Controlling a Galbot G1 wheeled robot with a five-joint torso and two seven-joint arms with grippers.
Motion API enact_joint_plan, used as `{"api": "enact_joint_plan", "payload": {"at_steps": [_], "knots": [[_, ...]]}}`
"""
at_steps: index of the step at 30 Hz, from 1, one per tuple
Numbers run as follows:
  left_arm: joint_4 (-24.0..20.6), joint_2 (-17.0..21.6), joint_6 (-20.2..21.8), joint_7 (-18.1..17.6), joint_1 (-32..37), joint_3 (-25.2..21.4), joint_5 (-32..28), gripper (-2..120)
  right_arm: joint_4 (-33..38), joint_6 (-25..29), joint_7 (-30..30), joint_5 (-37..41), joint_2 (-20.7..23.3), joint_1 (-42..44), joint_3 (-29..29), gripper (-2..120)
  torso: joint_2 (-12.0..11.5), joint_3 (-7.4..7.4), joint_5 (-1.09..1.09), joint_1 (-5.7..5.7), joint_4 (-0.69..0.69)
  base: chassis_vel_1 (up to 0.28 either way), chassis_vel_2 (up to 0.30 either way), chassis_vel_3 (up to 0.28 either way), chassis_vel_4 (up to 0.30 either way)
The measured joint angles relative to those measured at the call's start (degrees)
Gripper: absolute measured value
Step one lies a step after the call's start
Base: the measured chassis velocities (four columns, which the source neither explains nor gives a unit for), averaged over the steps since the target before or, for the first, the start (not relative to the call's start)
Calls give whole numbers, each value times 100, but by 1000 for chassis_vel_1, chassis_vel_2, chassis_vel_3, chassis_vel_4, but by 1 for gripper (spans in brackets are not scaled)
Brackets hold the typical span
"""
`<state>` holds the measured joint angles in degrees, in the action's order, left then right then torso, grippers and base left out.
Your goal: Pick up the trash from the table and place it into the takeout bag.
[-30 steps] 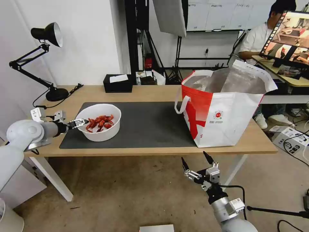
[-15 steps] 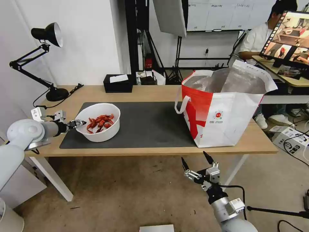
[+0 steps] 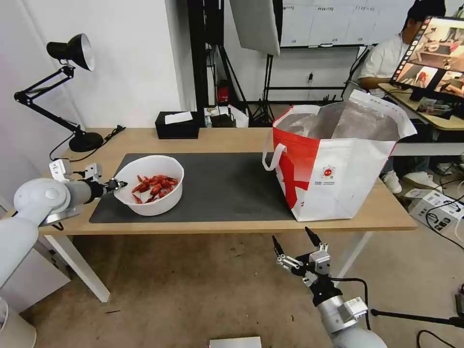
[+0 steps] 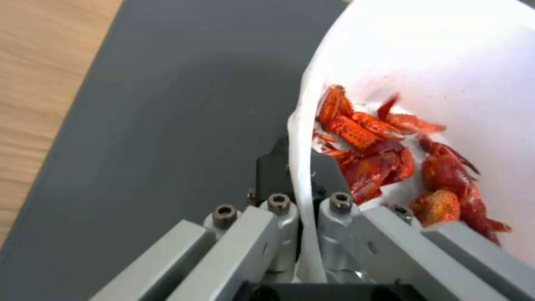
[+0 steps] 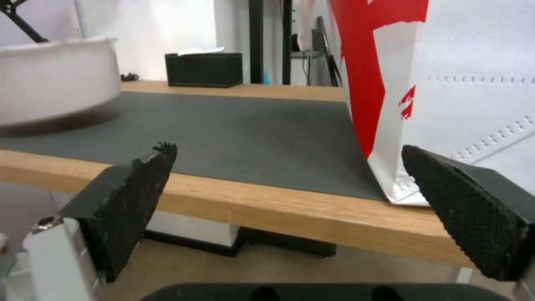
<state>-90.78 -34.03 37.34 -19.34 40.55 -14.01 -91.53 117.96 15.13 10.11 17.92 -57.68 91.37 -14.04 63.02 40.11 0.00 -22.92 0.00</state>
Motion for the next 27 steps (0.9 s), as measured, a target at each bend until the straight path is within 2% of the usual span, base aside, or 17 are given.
{"api": "enact_joint_plan", "payload": {"at_steps": [5, 11, 13, 14, 17, 18, 21, 22, 24, 27], "knots": [[-177, 17, -45, -11, -35, -24, -53, 0, 0, 0, 0, 0, 0, 0, 0, 100, 0, 0, -1, 0, 0, 0, 0, 0, 0], [-690, 83, -102, -183, -455, 134, -369, 0, 0, 0, 0, 0, 0, 0, 0, 100, 0, 0, 0, 0, 0, 0, 0, 0, 0], [-920, 99, -139, -273, -834, 381, -515, 0, 0, 0, 0, 0, 0, 0, 0, 100, 0, 0, 0, 0, 1, 0, 0, 0, 0], [-920, 99, -139, -273, -834, 381, -515, 0, 0, 0, 0, 0, 0, 0, 0, 100, 0, 0, 0, 0, 1, 0, 0, 0, 0], [-1147, -21, -212, -329, -1505, 851, -639, 0, -1, 0, 1, 1, 0, 0, 0, 100, 1, 0, 1, 0, 0, 0, 0, 0, 0], [-1147, -21, -212, -329, -1505, 851, -639, 0, -1, 0, 1, 1, 0, 0, 0, 100, 1, 0, 1, 0, 0, 0, 0, 0, 0], [-1261, -243, -270, -329, -2043, 1238, -680, 0, 0, 0, 0, 0, 0, 0, 0, 100, 0, 0, 1, 0, -1, 0, 0, 0, 0], [-1261, -243, -270, -329, -2043, 1238, -680, 0, 0, 0, 0, 0, 0, 0, 0, 100, 0, 0, 1, 0, -1, 0, 0, 0, 0], [-1326, -458, -305, -315, -2525, 1608, -709, 0, 0, 0, 0, 0, 0, 0, 0, 100, 1, 0, 2, 0, -1, 0, 0, 0, 0], [-1332, -595, -327, -303, -2753, 1831, -717, 0, 0, 0, 0, 0, 0, 0, 0, 100, 1, 0, 1, 0, -1, 0, 0, 0, 0]]}}
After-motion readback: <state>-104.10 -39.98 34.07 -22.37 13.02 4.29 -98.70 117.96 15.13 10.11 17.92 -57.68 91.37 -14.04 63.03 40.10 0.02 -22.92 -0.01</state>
